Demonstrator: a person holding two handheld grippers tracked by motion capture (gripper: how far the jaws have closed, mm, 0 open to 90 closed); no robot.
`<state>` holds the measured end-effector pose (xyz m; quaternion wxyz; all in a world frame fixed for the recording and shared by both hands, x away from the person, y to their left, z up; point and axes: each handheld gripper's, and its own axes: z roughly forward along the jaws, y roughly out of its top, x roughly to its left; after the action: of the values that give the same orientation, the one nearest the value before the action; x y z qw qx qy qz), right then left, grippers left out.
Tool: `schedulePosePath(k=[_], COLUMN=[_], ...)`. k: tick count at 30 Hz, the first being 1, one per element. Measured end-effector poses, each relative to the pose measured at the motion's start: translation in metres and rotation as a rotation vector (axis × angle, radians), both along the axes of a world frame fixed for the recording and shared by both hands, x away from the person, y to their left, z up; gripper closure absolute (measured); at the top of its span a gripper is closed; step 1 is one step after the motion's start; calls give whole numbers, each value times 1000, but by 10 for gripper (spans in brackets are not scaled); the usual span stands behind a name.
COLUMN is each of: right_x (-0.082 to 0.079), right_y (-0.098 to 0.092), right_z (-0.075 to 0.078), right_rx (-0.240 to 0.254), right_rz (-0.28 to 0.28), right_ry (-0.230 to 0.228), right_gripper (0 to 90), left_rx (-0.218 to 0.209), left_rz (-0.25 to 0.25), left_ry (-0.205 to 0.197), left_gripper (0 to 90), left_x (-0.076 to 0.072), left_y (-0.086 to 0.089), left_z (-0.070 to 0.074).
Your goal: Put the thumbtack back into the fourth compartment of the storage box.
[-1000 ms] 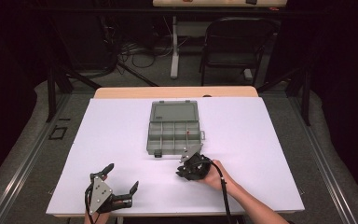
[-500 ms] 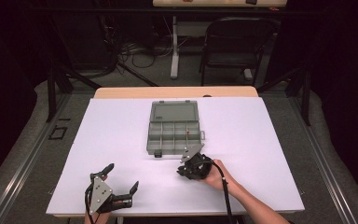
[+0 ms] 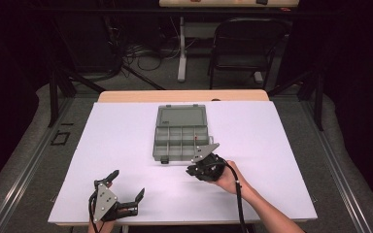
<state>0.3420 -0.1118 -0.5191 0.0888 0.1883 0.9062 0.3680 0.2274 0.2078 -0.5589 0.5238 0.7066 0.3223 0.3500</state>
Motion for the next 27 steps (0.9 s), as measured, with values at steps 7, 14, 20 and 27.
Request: schedulePosePath(k=[7, 14, 20, 27], right_x=[7, 21, 36, 53], right_y=[-6, -12, -15, -16], right_z=[10, 23, 34, 39], right_rx=[14, 35, 46, 38], right_rz=[-27, -61, -102, -141], right_ry=[-21, -46, -66, -87], right_gripper=[835, 835, 835, 835], left_rx=[1, 2, 1, 2], left_rz=[1, 1, 1, 0], left_ry=[1, 2, 0, 0], left_gripper=[0, 0, 0, 0], left_x=[0, 0, 0, 0], left_y=[0, 0, 1, 1], left_z=[0, 0, 0, 0])
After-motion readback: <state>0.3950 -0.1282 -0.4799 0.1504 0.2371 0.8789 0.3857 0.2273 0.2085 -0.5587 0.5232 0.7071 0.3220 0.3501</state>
